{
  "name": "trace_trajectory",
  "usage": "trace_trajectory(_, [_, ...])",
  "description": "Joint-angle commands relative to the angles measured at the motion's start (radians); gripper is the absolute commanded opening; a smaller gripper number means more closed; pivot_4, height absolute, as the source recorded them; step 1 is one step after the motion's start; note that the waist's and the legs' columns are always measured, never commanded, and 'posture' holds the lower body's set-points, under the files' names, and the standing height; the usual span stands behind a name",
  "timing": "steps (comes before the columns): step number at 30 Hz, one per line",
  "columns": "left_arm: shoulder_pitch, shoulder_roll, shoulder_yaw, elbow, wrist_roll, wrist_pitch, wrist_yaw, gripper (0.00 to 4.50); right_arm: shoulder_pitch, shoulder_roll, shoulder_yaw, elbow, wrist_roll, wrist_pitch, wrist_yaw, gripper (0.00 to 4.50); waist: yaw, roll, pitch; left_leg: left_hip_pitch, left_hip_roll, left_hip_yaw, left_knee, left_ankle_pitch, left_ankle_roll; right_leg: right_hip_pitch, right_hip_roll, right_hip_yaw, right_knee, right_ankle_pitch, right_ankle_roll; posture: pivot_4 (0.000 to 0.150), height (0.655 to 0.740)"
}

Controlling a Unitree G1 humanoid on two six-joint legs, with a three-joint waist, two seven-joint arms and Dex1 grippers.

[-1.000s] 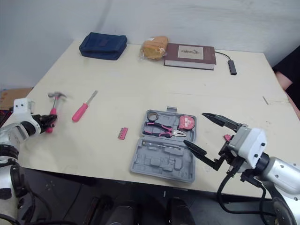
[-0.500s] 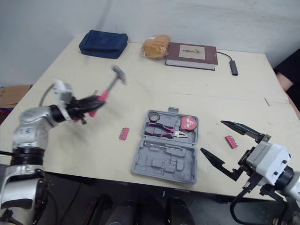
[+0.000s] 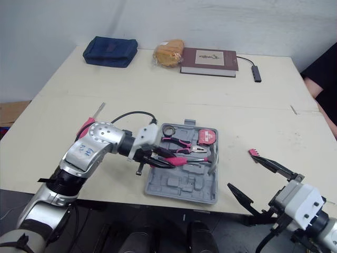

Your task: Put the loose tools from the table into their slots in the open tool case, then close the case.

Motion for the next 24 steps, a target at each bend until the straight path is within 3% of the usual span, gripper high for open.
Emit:
trace_trajectory(1, [-0.031,0.034,-0.081,-0.034,0.081,-0.005,-0.009,0.54,0.028,0.026,-0.015,-0.029,-0.016,-0.048,-0.008,4.5,0.002,0.001,0.001,0.0,0.0,0.0,0.0,0.0,0.0,0.0,0.0,0.0,0.0,0.0,0.0,0.15,0.74])
trace_trajectory(8, [-0.059,0.004,-0.094,-0.046,0.108,0.088,0.06,0.54,0.066,0.051,-0.008,-0.038,-0.026,-0.074,-0.017,4.5,0.008,0.002,0.001,0.0,0.0,0.0,0.001,0.0,0.0,0.0,0.0,0.0,0.0,0.0,0.0,0.15,0.74])
trace_trajectory(24, [-0.078,-0.028,-0.188,-0.001,0.207,0.049,0.065,0.54,0.072,0.07,0.044,0.008,-0.054,-0.138,-0.01,4.5,0.017,0.002,0.001,0.0,0.0,-0.001,0.001,0.0,0.0,0.0,0.0,0.0,0.0,-0.001,0.0,0.15,0.74])
